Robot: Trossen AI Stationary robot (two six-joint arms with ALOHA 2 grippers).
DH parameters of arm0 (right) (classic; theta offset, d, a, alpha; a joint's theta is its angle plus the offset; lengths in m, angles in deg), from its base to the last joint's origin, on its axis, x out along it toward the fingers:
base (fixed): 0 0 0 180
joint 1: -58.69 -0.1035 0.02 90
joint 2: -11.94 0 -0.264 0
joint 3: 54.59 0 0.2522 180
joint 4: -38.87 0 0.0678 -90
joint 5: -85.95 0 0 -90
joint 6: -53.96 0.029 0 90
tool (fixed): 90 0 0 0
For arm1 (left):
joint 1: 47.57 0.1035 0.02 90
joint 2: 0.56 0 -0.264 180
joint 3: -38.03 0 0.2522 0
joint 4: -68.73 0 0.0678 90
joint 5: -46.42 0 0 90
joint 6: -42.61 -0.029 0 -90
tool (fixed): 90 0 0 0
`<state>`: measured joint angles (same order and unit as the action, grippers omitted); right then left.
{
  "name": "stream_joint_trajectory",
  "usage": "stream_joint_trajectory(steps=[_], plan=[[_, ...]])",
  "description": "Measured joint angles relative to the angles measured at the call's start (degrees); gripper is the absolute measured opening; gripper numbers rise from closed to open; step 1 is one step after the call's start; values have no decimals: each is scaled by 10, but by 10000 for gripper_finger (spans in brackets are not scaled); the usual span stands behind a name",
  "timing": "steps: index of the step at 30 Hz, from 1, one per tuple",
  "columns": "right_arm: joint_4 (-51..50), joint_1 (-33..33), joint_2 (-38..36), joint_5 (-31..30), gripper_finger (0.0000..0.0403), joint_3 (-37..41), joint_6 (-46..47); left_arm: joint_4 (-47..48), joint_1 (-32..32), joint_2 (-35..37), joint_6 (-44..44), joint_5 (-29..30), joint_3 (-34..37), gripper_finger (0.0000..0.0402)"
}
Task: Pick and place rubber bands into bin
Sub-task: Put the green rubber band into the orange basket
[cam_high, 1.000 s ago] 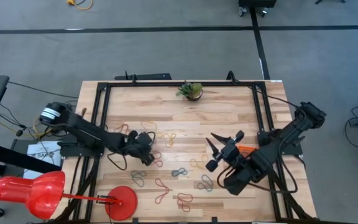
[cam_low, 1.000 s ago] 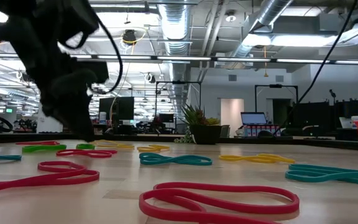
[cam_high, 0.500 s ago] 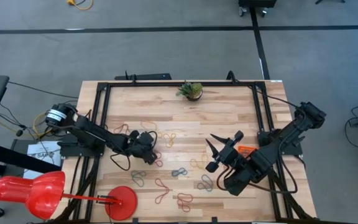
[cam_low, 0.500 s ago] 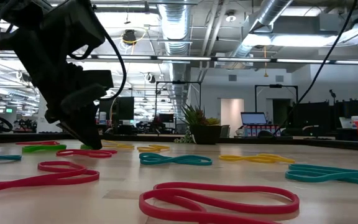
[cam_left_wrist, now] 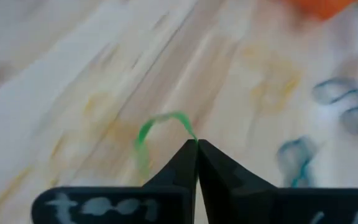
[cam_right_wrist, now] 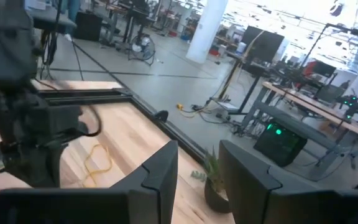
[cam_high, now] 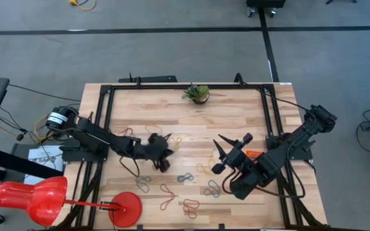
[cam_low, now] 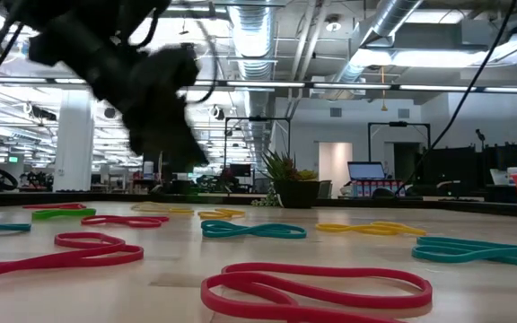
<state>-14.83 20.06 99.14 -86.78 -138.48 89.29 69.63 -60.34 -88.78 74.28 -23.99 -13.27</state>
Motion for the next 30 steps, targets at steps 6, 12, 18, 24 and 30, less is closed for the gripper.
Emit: stream_joint_trajectory(steps=[6, 12, 18, 24, 30], plan=[[-35, -24, -27, 14, 106, 0, 2, -45, 43, -2, -133, -99, -77, 0], [-207, -81, -136, 68, 96, 1, 135, -52, 78, -2, -207, -138, -130, 0], [-212, -99, -183, 125, 93, 88, 227, -62, 86, -2, -249, -229, -148, 0], [-58, -58, -139, 115, 93, 189, 178, -98, 103, -2, -251, -410, -152, 0], [164, 7, -80, 187, 93, 200, 20, -133, 118, -1, -236, -504, -152, 0]])
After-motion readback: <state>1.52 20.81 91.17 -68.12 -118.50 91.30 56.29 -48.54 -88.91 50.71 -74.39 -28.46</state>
